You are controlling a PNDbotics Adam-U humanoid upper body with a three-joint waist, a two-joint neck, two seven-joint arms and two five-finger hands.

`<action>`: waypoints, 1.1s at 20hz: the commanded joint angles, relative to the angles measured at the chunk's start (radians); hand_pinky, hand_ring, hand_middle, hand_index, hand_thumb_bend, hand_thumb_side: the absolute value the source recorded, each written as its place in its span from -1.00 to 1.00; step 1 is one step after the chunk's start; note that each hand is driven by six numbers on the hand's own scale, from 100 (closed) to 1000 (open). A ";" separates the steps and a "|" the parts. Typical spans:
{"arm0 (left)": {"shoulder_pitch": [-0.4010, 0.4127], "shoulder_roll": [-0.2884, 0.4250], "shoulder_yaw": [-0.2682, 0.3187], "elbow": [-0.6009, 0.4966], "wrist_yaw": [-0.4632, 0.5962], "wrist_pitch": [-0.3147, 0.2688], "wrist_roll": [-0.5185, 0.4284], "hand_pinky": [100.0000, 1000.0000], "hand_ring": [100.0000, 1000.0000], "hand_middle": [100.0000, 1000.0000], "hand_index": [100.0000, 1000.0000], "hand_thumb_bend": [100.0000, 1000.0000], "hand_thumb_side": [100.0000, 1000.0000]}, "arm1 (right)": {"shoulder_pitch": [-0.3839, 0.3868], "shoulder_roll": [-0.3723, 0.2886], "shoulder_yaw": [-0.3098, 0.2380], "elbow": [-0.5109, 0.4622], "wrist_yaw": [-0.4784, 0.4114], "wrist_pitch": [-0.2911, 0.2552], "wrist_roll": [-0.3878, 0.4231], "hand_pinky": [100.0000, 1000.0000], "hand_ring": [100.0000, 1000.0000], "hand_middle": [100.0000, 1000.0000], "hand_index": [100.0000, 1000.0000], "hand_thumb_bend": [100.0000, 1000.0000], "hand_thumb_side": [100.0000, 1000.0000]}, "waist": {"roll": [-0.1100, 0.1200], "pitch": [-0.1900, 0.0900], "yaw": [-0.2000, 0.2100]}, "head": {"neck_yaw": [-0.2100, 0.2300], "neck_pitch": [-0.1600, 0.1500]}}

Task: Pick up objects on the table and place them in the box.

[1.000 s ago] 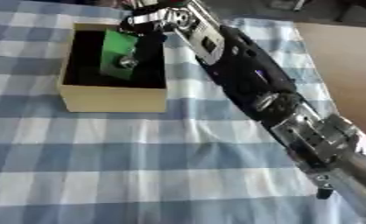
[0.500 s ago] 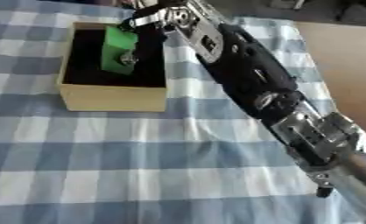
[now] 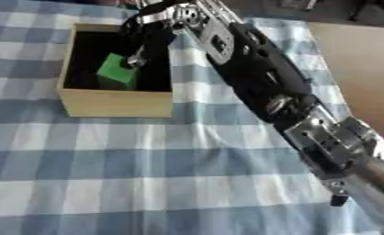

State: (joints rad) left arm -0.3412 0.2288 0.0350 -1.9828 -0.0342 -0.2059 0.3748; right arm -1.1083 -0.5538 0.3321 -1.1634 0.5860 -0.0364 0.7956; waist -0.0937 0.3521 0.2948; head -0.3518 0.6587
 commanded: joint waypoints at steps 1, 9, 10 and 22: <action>-0.005 0.006 0.000 -0.017 0.004 0.002 -0.001 0.33 0.10 0.24 0.41 -1.00 0.77 | -0.019 -0.037 -0.020 -0.037 -0.022 0.002 -0.003 0.53 0.60 0.65 1.00 -0.48 0.19 | 0.005 -0.009 -0.003 | -0.005 0.004; 0.001 0.007 0.004 -0.017 0.001 0.002 0.003 0.33 0.10 0.24 0.41 -1.00 0.77 | 0.017 -0.121 -0.063 -0.211 -0.113 0.048 -0.052 0.50 0.54 0.60 1.00 -0.66 0.26 | 0.010 -0.017 -0.014 | 0.001 0.005; 0.002 0.007 0.005 -0.017 0.000 0.002 0.004 0.33 0.10 0.24 0.41 -1.00 0.77 | 0.028 -0.138 -0.070 -0.245 -0.130 0.058 -0.061 0.49 0.53 0.58 1.00 -0.71 0.28 | 0.010 -0.018 -0.016 | 0.002 0.005; 0.006 0.010 0.015 -0.017 -0.008 -0.001 0.018 0.32 0.10 0.24 0.41 -1.00 0.77 | 0.327 -0.342 -0.252 -0.793 -0.364 0.272 -0.358 0.36 0.35 0.32 0.79 -1.00 0.55 | 0.030 -0.016 -0.045 | 0.036 -0.005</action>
